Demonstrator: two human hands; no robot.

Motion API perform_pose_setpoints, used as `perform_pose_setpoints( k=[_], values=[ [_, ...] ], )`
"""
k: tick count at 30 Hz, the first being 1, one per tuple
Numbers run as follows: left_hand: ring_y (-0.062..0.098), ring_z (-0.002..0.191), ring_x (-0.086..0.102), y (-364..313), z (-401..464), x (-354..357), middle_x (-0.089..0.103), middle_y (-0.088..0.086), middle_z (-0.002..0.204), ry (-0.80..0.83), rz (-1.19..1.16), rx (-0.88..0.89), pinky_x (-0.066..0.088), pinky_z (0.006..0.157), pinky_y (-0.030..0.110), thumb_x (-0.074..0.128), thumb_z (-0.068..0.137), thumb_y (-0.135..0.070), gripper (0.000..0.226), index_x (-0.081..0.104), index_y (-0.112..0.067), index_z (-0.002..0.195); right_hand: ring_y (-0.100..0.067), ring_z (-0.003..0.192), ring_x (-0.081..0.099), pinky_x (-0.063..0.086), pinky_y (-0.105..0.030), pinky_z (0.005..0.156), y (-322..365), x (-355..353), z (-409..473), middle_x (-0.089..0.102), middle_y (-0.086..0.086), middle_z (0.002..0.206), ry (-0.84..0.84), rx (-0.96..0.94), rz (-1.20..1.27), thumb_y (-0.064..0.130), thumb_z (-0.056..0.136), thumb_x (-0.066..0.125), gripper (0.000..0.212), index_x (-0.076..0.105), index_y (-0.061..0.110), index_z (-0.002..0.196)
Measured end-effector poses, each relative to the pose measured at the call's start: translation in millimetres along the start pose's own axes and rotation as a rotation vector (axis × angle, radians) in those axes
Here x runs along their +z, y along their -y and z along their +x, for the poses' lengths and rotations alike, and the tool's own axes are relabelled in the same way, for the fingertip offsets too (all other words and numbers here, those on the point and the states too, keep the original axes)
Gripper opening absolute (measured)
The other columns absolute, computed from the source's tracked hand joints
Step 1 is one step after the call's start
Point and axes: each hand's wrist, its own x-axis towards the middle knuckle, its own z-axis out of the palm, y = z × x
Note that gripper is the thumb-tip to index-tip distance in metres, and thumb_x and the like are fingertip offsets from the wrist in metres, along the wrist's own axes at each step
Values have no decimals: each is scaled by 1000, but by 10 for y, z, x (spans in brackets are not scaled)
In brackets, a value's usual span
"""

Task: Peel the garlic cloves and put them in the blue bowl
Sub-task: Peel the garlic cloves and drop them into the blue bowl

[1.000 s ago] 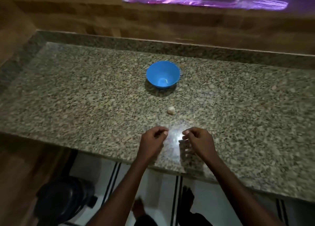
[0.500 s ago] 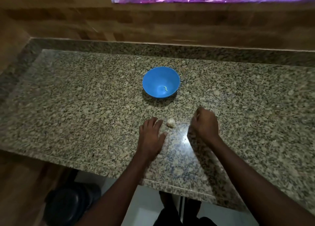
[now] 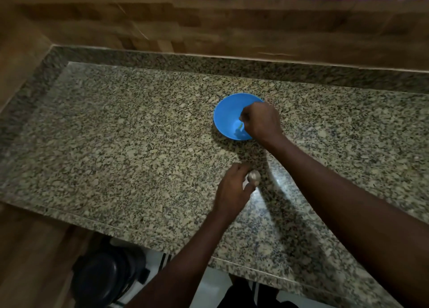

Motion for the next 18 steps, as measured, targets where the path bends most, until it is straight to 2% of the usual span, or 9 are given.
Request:
perform_pose_setpoints(
  k=[3, 6, 9, 11, 13, 15, 18],
  values=[
    [21, 95, 56, -10, 23, 42, 58, 4, 108, -1, 33, 23, 42, 71, 30, 71, 92, -25, 29, 65, -14, 118, -34, 81, 68, 42, -30, 63, -61, -66, -228, 71, -10, 91, -110, -24, 2, 19, 91, 64, 19, 79, 14, 101],
    [14, 80, 60, -21, 33, 29, 62, 1, 96, -42, -52, -21, 47, 69, 31, 70, 93, -24, 20, 71, -17, 111, -24, 72, 64, 46, -32, 59, -193, -144, -714, 69, -5, 85, -250, 93, 126, 26, 93, 65, 15, 75, 15, 92],
    [6, 69, 61, -109, -9, -12, 67, -6, 83, -5, -327, -253, 51, 64, 27, 71, 85, -14, 24, 75, -24, 106, -17, 64, 65, 46, -27, 60, -402, -72, -1300, 71, 2, 73, -134, 379, 313, 25, 91, 69, 13, 76, 17, 84],
    [4, 61, 59, -173, -58, -30, 68, -4, 73, 54, -478, -339, 50, 59, 27, 72, 84, -9, 29, 76, -28, 105, -17, 60, 69, 55, -32, 63, -502, 7, -1613, 72, 3, 65, 32, 507, 469, 24, 90, 72, 14, 76, 18, 78],
    [16, 69, 67, -225, -104, -35, 74, 5, 84, 95, -588, -353, 57, 65, 38, 75, 82, -7, 32, 75, -30, 105, -27, 56, 68, 61, -44, 67, -518, 39, -1823, 73, -10, 66, 134, 612, 774, 16, 92, 71, 12, 75, 10, 82],
    [27, 79, 71, -303, -134, -48, 76, 8, 93, 130, -675, -348, 59, 71, 45, 77, 81, -4, 32, 74, -25, 105, -31, 57, 66, 60, -54, 72, -490, 18, -1942, 72, -23, 71, 149, 708, 1060, 5, 92, 69, 9, 72, -4, 92],
    [24, 79, 70, -430, -165, -51, 77, 10, 93, 170, -725, -344, 57, 71, 42, 78, 81, 0, 31, 73, -16, 107, -31, 57, 67, 60, -54, 72, -483, -46, -2028, 71, -23, 72, 148, 737, 1201, -1, 92, 67, 11, 69, -8, 100]
  ],
)
